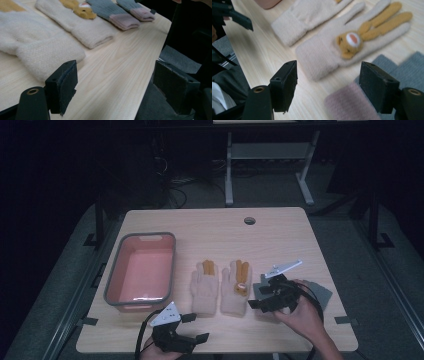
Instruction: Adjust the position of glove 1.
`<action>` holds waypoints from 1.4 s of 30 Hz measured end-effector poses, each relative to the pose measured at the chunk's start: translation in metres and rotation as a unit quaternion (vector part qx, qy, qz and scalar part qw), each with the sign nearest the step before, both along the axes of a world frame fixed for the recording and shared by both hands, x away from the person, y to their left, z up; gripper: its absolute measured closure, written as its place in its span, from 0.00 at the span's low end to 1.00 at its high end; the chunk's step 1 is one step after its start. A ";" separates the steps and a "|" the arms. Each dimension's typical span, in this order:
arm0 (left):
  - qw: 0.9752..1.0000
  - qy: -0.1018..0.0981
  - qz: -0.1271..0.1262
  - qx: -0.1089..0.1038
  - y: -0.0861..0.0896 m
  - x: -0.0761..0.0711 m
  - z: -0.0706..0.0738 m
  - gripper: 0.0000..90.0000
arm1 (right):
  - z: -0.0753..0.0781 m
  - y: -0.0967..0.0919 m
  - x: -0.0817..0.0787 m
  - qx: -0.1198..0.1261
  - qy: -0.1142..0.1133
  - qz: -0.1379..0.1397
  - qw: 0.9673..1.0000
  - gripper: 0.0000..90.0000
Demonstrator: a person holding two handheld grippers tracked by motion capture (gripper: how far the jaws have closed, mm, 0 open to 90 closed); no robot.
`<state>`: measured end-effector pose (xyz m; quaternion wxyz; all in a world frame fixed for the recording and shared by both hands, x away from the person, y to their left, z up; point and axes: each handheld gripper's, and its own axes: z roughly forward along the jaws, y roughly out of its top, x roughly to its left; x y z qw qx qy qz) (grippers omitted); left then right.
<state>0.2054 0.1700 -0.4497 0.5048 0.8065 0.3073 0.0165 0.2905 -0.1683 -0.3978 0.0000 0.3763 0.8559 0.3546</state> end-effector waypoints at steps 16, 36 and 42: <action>1.000 0.001 -0.001 -0.004 -0.002 0.000 0.000 0.22 | 0.003 0.032 0.035 -0.050 0.015 0.030 0.998 0.38; 1.000 0.002 -0.009 0.001 -0.005 0.000 -0.001 0.22 | -0.028 0.062 0.073 -0.120 0.046 -0.002 0.992 0.58; 1.000 0.000 -0.011 0.002 -0.006 -0.001 -0.001 0.22 | -0.036 0.070 0.074 -0.153 0.045 -0.007 0.987 0.60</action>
